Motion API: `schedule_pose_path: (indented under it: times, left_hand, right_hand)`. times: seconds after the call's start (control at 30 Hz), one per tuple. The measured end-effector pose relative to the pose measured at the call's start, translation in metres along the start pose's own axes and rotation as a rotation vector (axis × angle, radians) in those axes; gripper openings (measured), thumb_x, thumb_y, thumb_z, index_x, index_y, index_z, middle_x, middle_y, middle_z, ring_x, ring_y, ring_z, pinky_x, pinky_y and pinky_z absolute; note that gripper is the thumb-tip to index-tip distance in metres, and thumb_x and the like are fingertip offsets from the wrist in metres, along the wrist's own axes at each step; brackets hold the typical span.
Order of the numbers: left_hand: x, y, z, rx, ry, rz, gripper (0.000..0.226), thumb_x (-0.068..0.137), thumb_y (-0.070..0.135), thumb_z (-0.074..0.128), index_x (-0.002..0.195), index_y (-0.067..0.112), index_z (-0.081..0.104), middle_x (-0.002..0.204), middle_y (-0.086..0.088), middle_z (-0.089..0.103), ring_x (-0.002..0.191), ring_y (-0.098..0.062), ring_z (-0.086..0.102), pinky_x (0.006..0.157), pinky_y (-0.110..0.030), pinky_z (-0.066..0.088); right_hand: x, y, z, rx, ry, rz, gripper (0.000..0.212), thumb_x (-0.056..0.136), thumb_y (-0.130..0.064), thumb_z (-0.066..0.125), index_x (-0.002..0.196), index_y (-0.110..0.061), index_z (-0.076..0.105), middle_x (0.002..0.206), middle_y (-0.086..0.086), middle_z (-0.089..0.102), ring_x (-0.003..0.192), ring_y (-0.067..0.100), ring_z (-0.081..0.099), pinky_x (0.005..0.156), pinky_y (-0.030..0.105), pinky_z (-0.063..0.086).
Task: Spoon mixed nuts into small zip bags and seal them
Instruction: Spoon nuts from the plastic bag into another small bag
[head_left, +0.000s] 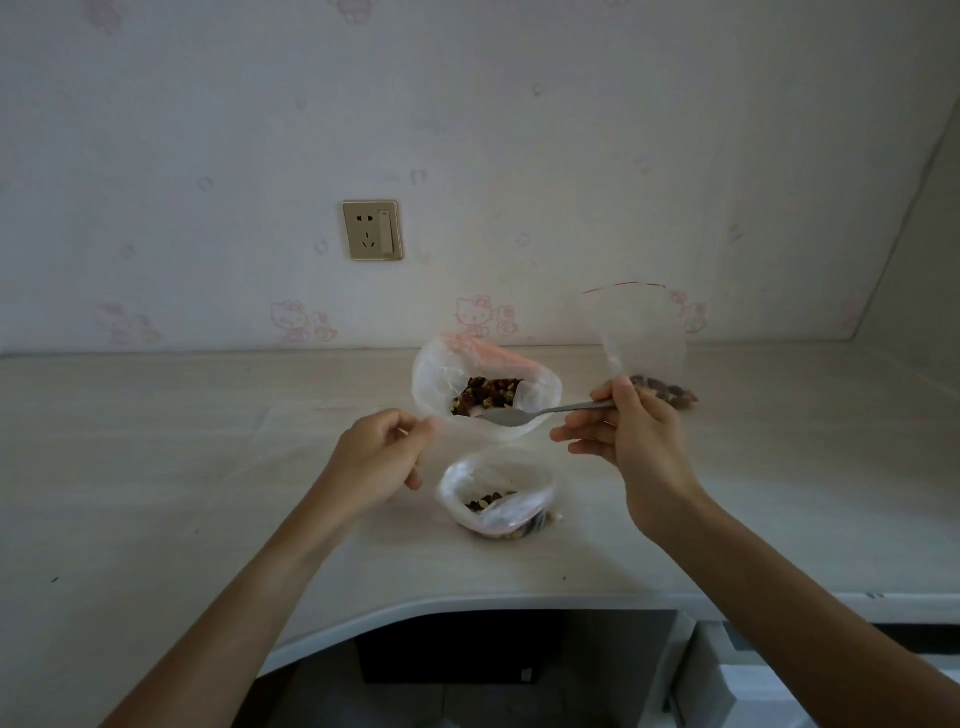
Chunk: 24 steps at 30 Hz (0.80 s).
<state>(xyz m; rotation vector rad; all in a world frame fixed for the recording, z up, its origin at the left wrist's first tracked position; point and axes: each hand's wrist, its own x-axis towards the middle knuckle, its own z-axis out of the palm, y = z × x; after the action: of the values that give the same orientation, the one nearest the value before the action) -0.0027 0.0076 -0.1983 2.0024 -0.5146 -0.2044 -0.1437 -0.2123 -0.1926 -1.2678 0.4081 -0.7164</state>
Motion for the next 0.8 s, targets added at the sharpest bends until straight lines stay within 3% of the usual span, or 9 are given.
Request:
schedule_pose_path:
  times: [0.1,0.2,0.27,0.33,0.37,0.47,0.57,0.63,0.8]
  left_hand:
    - [0.023,-0.005,0.007,0.019,0.106,-0.013,0.039,0.090,0.062,0.065,0.106,0.026,0.063,0.094,0.007,0.071,0.076,-0.007,0.071,0.060,-0.026,0.052]
    - [0.048,-0.007,0.016,0.112,0.184,0.024,0.074,0.081,0.073,0.065,0.133,0.022,0.049,0.123,0.007,0.056,0.101,-0.011,0.062,0.078,-0.030,0.049]
    - [0.062,-0.002,0.020,0.137,0.217,0.039,0.089,0.075,0.079,0.063,0.140,0.020,0.045,0.127,0.003,0.051,0.104,-0.013,0.057,0.082,-0.031,0.048]
    - [0.075,0.003,0.024,0.122,0.221,0.043,0.083,0.069,0.081,0.060,0.126,0.020,0.054,0.117,0.006,0.056,0.099,-0.012,0.059,0.080,-0.030,0.049]
    - [0.080,0.004,0.026,0.124,0.226,0.056,0.070,0.069,0.080,0.060,0.109,0.023,0.057,0.105,0.009,0.058,0.089,-0.009,0.059,0.073,-0.028,0.048]
    - [0.090,-0.002,0.035,0.112,0.239,0.107,0.047,0.083,0.064,0.066,0.074,0.021,0.050,0.070,0.010,0.050,0.060,-0.010,0.049,0.054,-0.024,0.035]
    - [0.094,-0.013,0.040,0.123,0.270,0.179,0.041,0.095,0.047,0.065,0.072,0.014,0.054,0.065,0.004,0.053,0.056,-0.011,0.049,0.048,-0.015,0.035]
    - [0.095,-0.015,0.041,0.125,0.299,0.232,0.043,0.099,0.039,0.063,0.067,0.015,0.047,0.062,0.004,0.048,0.053,-0.009,0.042,0.048,-0.014,0.037]
    - [0.092,-0.009,0.043,0.100,0.310,0.287,0.045,0.101,0.034,0.063,0.066,0.019,0.038,0.059,0.006,0.043,0.053,-0.006,0.041,0.051,-0.022,0.031]
  right_hand:
    - [0.014,0.003,0.008,-0.009,0.005,0.029,0.040,0.113,-0.030,0.035,0.097,-0.005,0.061,0.074,0.015,0.075,0.072,0.036,0.076,0.056,0.032,0.060]
    - [0.029,0.011,0.015,-0.092,0.009,0.001,0.038,0.112,-0.031,0.037,0.099,-0.004,0.062,0.075,0.014,0.077,0.072,0.033,0.077,0.056,0.034,0.058]
    - [0.038,0.018,0.020,-0.177,0.011,-0.030,0.038,0.112,-0.032,0.037,0.100,-0.005,0.062,0.076,0.013,0.077,0.072,0.030,0.077,0.057,0.034,0.058]
    - [0.046,0.024,0.024,-0.262,0.003,-0.055,0.039,0.112,-0.032,0.038,0.099,-0.005,0.062,0.075,0.010,0.078,0.071,0.026,0.077,0.058,0.035,0.059]
    - [0.049,0.027,0.026,-0.292,-0.005,-0.059,0.039,0.111,-0.032,0.038,0.099,-0.004,0.062,0.075,0.010,0.078,0.071,0.025,0.077,0.060,0.036,0.060]
    - [0.057,0.035,0.030,-0.329,-0.026,-0.068,0.040,0.111,-0.032,0.039,0.098,-0.003,0.064,0.073,0.009,0.078,0.070,0.024,0.078,0.065,0.041,0.062]
    - [0.063,0.041,0.034,-0.373,-0.027,-0.101,0.039,0.111,-0.032,0.042,0.093,-0.006,0.065,0.069,0.007,0.077,0.066,0.022,0.077,0.061,0.037,0.062]
    - [0.069,0.042,0.037,-0.404,-0.010,-0.103,0.038,0.110,-0.031,0.044,0.092,-0.006,0.066,0.067,0.007,0.077,0.063,0.021,0.076,0.058,0.035,0.062]
    - [0.082,0.045,0.046,-0.377,0.050,-0.079,0.038,0.109,-0.031,0.047,0.090,-0.005,0.067,0.064,0.007,0.076,0.057,0.023,0.075,0.045,0.025,0.053]
